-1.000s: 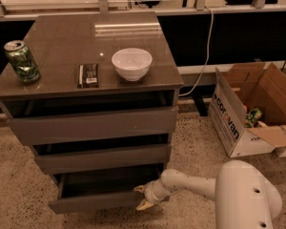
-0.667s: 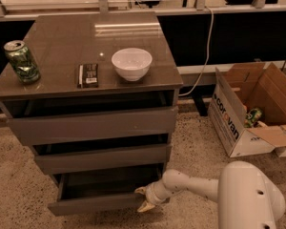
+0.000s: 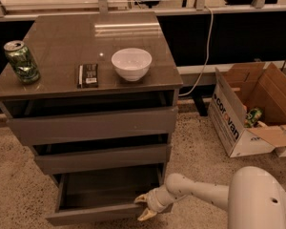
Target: Open bottom drawer
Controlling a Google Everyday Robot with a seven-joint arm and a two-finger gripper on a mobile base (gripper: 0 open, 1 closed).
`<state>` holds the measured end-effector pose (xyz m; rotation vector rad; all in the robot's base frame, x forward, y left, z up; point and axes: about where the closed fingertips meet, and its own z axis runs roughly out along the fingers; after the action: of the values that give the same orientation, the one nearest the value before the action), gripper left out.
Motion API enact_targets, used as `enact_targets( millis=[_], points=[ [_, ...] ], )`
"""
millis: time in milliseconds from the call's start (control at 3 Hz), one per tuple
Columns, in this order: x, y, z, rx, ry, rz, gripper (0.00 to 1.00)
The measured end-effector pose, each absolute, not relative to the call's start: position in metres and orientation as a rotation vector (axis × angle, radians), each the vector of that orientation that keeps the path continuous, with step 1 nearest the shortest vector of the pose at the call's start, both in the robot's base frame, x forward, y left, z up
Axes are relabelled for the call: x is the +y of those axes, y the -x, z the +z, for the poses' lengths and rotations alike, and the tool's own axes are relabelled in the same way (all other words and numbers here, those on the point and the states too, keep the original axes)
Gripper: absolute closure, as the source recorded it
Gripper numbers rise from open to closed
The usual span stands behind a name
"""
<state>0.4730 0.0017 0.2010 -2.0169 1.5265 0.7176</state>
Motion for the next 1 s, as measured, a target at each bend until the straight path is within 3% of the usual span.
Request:
enact_targets(
  millis=[667, 1000],
  points=[
    [0.011, -0.437, 0.221, 1.478, 2.009, 0.821, 0.45],
    [0.007, -0.440, 0.242, 1.465, 1.966, 0.783, 0.30]
  ],
)
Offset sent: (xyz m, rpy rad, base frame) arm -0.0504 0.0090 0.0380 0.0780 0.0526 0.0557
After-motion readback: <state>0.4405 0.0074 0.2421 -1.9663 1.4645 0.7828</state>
